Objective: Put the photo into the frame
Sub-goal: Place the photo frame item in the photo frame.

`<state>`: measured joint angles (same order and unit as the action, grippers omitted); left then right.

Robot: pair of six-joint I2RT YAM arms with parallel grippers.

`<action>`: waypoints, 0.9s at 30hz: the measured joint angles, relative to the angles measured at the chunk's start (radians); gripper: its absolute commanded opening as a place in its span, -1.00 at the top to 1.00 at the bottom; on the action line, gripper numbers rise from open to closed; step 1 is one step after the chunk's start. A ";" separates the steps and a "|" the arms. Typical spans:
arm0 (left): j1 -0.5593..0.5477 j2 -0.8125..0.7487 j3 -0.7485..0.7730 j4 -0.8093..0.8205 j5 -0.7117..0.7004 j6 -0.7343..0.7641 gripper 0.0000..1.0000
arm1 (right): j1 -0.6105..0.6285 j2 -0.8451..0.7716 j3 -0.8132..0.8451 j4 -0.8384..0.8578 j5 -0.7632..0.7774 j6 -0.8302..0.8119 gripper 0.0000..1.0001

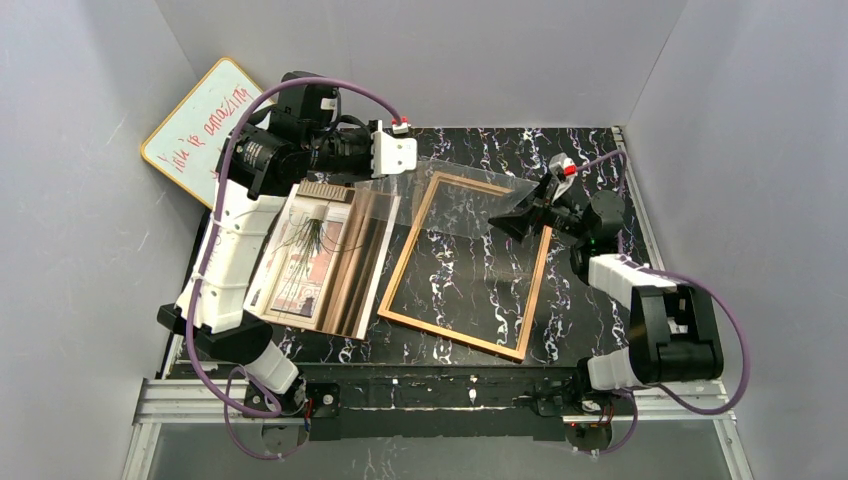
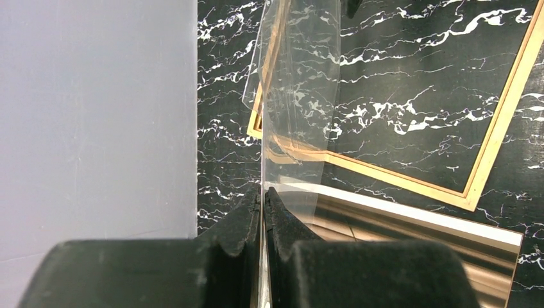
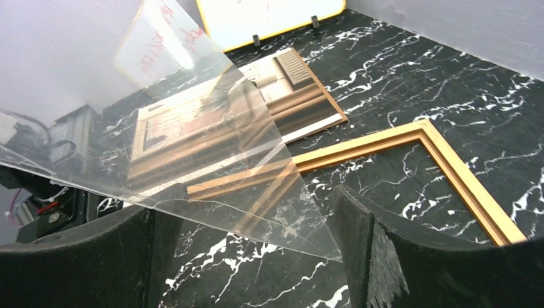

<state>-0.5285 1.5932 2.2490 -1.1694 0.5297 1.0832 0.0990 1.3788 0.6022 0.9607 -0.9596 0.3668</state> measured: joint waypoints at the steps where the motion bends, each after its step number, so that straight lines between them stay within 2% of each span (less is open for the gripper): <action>1: 0.000 0.000 0.000 -0.001 -0.001 -0.001 1.00 | 0.002 0.022 0.005 0.040 -0.013 0.026 -0.65; 8: -0.001 0.001 0.010 0.023 -0.014 -0.038 1.00 | 0.033 0.061 0.026 0.168 -0.071 0.134 0.35; 10: -0.002 0.003 0.010 0.053 -0.018 -0.069 1.00 | 0.041 0.074 0.045 0.187 -0.085 0.167 0.70; 11: -0.002 0.005 0.010 0.074 -0.024 -0.087 0.91 | 0.042 0.080 0.050 0.195 -0.090 0.180 0.86; 12: -0.002 0.006 0.010 0.093 -0.031 -0.102 0.64 | 0.046 0.084 0.054 0.202 -0.095 0.193 0.97; 13: -0.001 0.010 0.009 0.118 -0.042 -0.123 -0.13 | 0.048 0.087 0.056 0.211 -0.099 0.209 0.97; 14: -0.001 0.016 0.009 0.146 -0.047 -0.145 -0.72 | 0.048 0.088 0.057 0.219 -0.100 0.228 0.97; 15: -0.002 0.023 0.009 0.180 -0.050 -0.161 -0.93 | 0.048 0.088 0.058 0.218 -0.100 0.245 0.97; 18: -0.002 0.036 -0.009 0.291 -0.082 -0.241 -0.96 | 0.053 0.089 0.067 0.194 -0.103 0.341 0.97; 20: -0.004 0.036 -0.048 0.383 -0.131 -0.302 -0.97 | 0.053 0.088 0.112 0.110 -0.106 0.397 0.97; 22: -0.004 0.047 -0.068 0.448 -0.188 -0.348 -0.96 | 0.050 0.086 0.169 -0.005 -0.100 0.425 0.97; 27: 0.041 0.121 -0.066 0.540 -0.299 -0.471 -0.96 | 0.025 0.061 0.312 -0.459 -0.076 0.428 0.97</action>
<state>-0.4877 1.7145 2.1830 -0.6292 0.2306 0.6121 0.1242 1.4403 0.9146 0.5022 -1.0355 0.7944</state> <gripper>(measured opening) 0.981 0.032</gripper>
